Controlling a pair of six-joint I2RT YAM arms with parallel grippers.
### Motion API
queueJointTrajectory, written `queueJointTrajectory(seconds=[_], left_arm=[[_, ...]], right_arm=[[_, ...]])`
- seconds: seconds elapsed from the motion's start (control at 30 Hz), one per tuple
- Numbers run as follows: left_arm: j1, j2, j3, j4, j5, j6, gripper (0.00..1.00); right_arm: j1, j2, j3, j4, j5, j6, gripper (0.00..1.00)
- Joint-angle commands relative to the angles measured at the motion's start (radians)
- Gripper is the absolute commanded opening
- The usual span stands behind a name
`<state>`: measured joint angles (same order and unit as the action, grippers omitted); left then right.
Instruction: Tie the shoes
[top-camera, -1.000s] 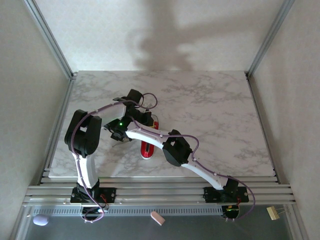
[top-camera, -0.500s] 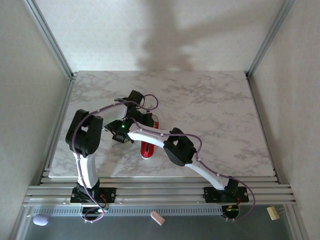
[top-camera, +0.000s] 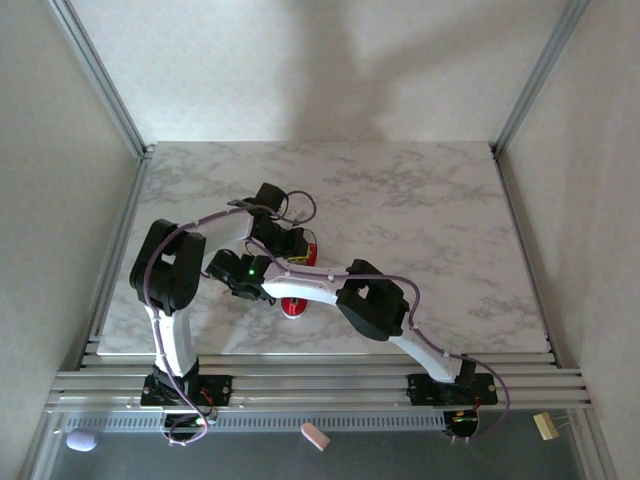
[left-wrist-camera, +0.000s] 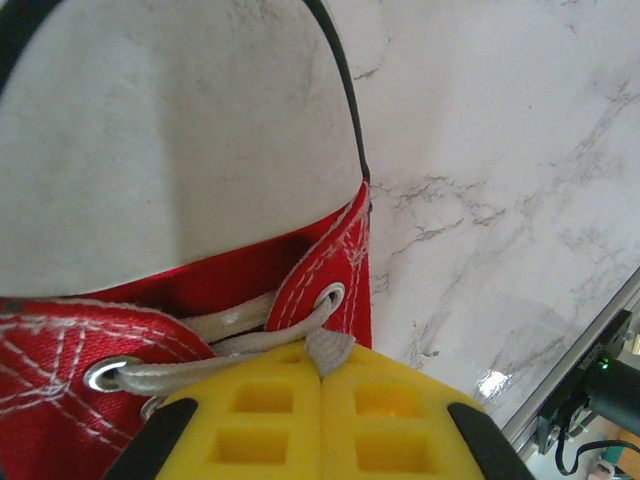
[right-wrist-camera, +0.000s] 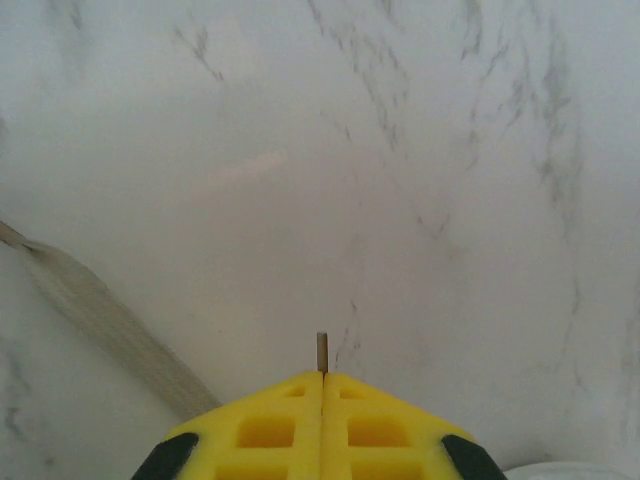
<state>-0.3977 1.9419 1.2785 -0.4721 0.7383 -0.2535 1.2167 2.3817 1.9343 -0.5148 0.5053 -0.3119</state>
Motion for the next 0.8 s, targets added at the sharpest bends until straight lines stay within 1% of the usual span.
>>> queueJointTrajectory(seconds=[0.0, 0.13, 0.27, 0.5, 0.77], left_arm=[[0.008, -0.023, -0.020, -0.016, 0.003, 0.025, 0.00], [0.010, -0.026, -0.022, -0.011, 0.005, 0.025, 0.00], [0.010, -0.037, -0.035, 0.015, 0.018, 0.019, 0.00], [-0.004, -0.098, -0.091, 0.112, 0.045, -0.008, 0.00], [-0.009, -0.156, -0.178, 0.241, 0.058, -0.064, 0.00]], right_arm=[[0.038, -0.061, -0.016, 0.073, 0.034, -0.046, 0.00], [0.068, -0.079, -0.051, 0.101, 0.043, -0.052, 0.00], [0.078, -0.150, -0.138, 0.143, 0.053, -0.018, 0.00], [0.100, -0.355, -0.389, 0.250, 0.017, 0.092, 0.00], [0.132, -0.514, -0.591, 0.382, -0.054, 0.257, 0.00]])
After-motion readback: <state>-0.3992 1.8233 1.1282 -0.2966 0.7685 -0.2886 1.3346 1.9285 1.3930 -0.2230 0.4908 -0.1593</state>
